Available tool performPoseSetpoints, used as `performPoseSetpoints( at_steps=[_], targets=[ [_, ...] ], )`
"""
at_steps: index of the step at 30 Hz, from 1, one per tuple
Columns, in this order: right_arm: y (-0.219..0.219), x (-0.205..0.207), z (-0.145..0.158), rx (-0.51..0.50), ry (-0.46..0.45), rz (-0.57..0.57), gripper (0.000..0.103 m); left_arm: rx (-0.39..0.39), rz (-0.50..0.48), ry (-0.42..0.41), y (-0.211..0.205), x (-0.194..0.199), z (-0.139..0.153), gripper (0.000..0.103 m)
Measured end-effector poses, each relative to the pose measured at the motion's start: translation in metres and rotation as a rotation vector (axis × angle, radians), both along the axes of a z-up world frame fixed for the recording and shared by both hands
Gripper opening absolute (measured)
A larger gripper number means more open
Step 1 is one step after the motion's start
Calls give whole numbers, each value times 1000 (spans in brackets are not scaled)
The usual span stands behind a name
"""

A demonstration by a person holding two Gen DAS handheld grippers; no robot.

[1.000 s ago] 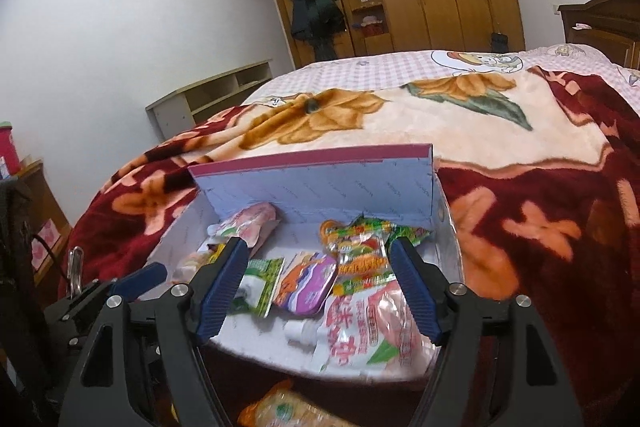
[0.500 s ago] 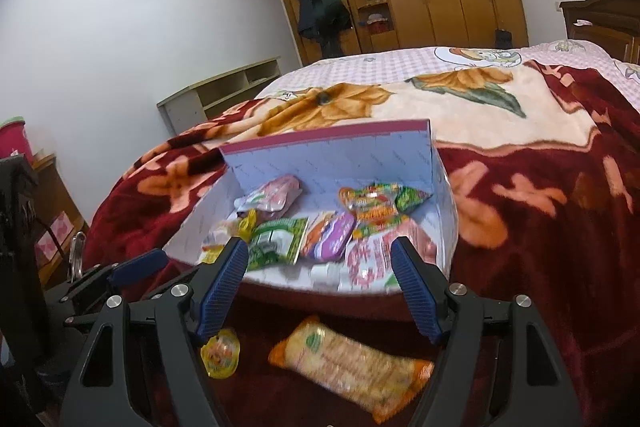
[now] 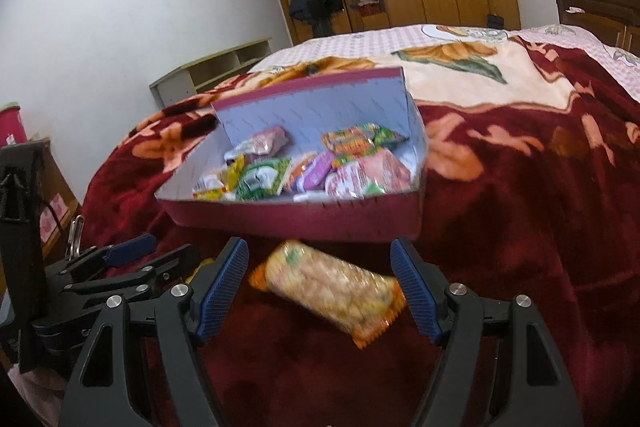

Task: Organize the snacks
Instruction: 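Withdraw both tools from the box toward the jelly cup and cracker bar, then grasp the yellow jelly cup with the left tool while the right tool grasps the rice-cracker bar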

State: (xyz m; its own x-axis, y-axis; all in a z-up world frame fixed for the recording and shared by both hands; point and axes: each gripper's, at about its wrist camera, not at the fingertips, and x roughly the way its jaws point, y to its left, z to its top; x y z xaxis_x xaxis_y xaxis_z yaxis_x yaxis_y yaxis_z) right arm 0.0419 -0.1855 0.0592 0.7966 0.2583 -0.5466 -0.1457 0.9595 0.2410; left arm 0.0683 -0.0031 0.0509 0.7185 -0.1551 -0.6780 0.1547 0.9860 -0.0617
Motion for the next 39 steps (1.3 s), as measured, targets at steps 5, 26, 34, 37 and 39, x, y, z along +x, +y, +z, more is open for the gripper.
performPoseSetpoints(
  at_steps=[5,26,34,37,39],
  targets=[
    [-10,-5,-8,19,18,-11,75,28,-17,14,-7,0,-10,72],
    [-13,-1,-23,22,70,13,75,81,8,78,-13,17,-40,63],
    [-9,-1,-22,-5,76,17,75,84,16,69,-7,12,-40,35],
    [-3,0,-21,-50,88,37,75,65,19,70,0,10,-39,35],
    [3,2,-21,-96,97,57,75,57,16,69,2,9,-39,35]
  ],
)
